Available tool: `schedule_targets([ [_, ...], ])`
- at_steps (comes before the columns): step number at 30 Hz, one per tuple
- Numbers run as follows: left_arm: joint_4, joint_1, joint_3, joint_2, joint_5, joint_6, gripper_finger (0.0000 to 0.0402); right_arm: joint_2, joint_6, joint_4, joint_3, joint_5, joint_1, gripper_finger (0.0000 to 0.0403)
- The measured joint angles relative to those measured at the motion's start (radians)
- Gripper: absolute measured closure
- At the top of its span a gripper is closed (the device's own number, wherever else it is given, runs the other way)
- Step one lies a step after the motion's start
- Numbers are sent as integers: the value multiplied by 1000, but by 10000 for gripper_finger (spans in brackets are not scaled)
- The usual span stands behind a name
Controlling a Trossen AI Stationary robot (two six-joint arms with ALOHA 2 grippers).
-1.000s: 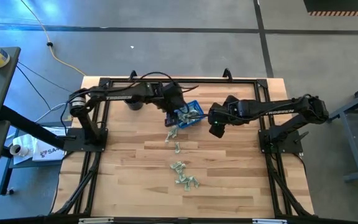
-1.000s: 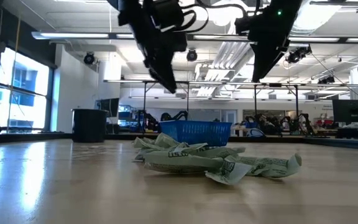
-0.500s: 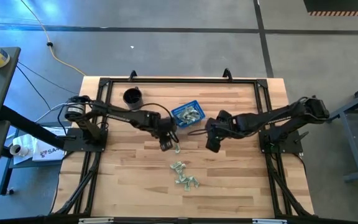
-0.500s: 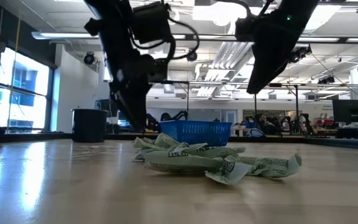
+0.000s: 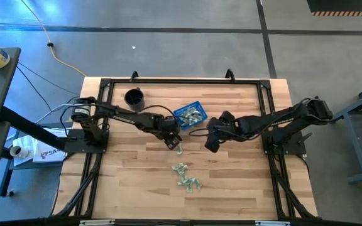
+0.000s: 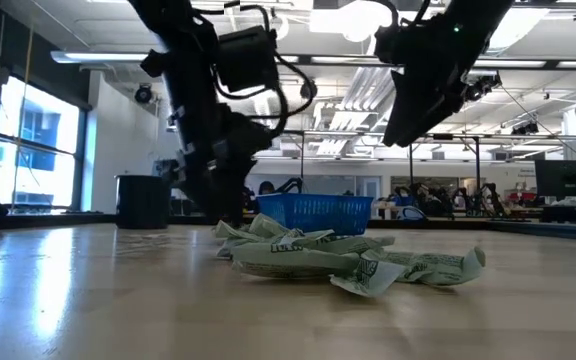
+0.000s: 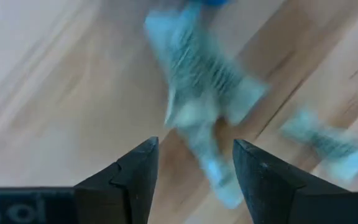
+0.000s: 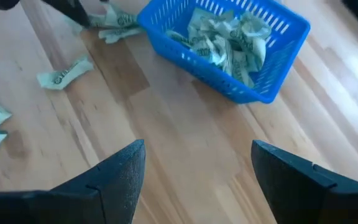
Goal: Pick and place Stevia / Truvia into bins
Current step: Put the green stevia packet into the blue bin
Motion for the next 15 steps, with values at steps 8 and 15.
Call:
schedule_targets([
  [8, -77, -4, -1, -54, 53, 67, 183, 32, -55, 41, 0, -245, 4, 121],
  [15, -191, -43, -1, -138, -50, 247, 202, 129, 142, 172, 39, -379, 148, 121],
])
